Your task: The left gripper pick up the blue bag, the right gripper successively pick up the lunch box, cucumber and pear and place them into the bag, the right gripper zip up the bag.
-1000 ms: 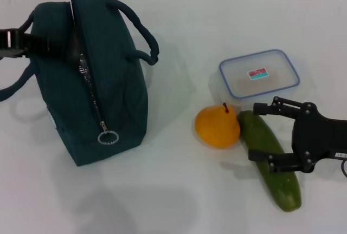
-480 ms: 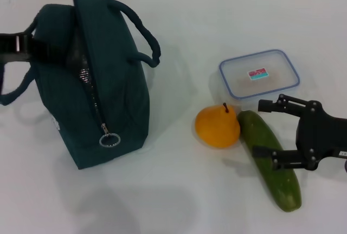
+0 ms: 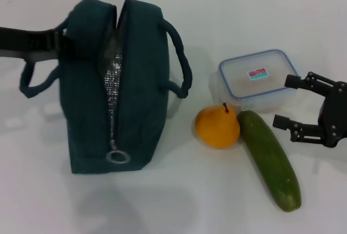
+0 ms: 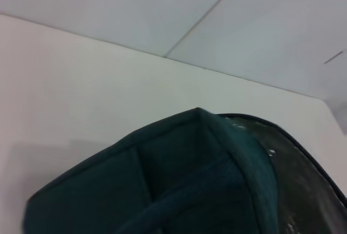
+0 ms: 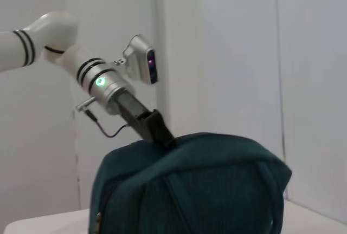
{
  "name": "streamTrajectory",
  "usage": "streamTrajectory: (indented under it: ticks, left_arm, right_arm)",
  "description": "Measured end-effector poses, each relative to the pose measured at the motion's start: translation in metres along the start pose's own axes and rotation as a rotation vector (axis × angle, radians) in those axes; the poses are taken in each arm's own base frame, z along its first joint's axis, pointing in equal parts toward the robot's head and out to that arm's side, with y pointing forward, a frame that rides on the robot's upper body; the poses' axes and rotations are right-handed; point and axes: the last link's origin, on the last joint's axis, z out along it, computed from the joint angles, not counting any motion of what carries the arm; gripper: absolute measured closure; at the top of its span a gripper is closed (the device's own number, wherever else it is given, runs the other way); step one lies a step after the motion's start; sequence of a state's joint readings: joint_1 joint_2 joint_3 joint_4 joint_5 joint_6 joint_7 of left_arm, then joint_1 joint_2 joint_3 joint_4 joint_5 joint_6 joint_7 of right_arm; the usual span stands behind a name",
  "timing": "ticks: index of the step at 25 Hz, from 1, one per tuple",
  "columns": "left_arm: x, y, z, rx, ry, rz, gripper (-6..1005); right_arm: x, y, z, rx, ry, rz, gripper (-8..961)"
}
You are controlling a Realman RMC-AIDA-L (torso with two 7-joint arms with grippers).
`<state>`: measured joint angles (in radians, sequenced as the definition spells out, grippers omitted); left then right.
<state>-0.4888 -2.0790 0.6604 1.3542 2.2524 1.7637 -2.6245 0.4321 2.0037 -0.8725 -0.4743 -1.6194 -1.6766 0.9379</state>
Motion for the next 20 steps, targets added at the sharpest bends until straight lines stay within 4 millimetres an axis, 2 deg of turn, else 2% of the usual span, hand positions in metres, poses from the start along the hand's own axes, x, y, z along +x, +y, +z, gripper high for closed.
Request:
streamTrajectory:
  ticks: [10,17,20]
  left_arm:
    - [-0.004,-0.003,0.028,-0.076,0.021,-0.102,960]
    - [-0.003,-0.004,0.032,-0.091,0.041,-0.119,959]
    - [0.000,-0.003,0.032,-0.091,0.045,-0.113,959]
  right_arm:
    - [0.005,-0.005,-0.015,0.060,0.027,0.016,140]
    - [0.008,-0.013,-0.022,0.119,0.048,0.029,145]
    - [0.008,-0.027,-0.032,0.230,0.040,0.084,147]
